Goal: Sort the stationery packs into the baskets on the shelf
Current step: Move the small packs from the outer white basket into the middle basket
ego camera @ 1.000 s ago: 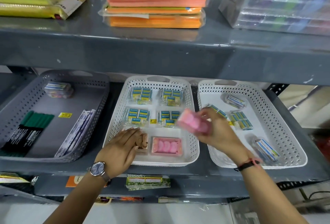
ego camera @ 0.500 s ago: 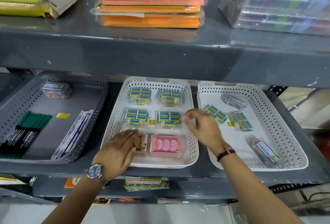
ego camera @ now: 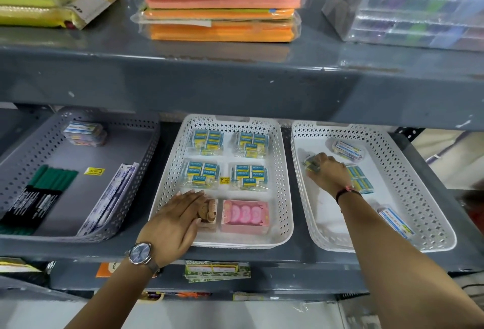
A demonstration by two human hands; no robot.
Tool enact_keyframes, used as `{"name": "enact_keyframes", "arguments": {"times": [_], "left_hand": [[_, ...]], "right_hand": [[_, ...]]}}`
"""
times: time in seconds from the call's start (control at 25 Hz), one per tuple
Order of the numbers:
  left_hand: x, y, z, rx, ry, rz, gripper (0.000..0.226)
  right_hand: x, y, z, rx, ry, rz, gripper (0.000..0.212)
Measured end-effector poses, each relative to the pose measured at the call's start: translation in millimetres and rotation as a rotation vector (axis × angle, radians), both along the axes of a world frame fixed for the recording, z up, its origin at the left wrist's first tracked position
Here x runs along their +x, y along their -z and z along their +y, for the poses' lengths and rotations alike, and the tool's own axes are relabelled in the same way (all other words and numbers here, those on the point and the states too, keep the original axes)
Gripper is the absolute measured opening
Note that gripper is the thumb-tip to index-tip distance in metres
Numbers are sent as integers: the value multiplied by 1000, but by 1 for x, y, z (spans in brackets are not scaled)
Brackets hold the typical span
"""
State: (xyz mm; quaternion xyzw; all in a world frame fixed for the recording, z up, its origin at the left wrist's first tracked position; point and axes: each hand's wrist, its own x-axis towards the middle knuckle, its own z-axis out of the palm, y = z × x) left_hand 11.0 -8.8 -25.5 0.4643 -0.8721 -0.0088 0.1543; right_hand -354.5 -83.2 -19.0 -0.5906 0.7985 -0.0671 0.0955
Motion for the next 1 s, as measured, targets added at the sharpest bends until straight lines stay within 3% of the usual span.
{"name": "enact_keyframes", "arguments": {"times": [0.16, 0.28, 0.44, 0.6, 0.72, 0.88, 1.0], "left_hand": [[-1, 0, 1, -1, -14, 5, 61], [-1, -1, 2, -4, -14, -1, 61], [-1, -2, 3, 2, -19, -8, 64], [-1, -2, 3, 6, -20, -7, 64], [0, -1, 3, 11, -17, -3, 65], [0, -1, 2, 13, -8, 12, 63], [0, -1, 2, 12, 0, 21, 63]], "right_hand": [[18, -24, 2, -262, 172, -268, 40], [53, -46, 3, -441, -61, -385, 42], [98, -49, 4, -214, -547, -257, 50], [109, -33, 4, 73, -589, -97, 56], [108, -27, 10, 133, -621, 14, 61], [88, -38, 11, -109, -467, -79, 44], [37, -34, 12, -390, -68, -144, 28]]}}
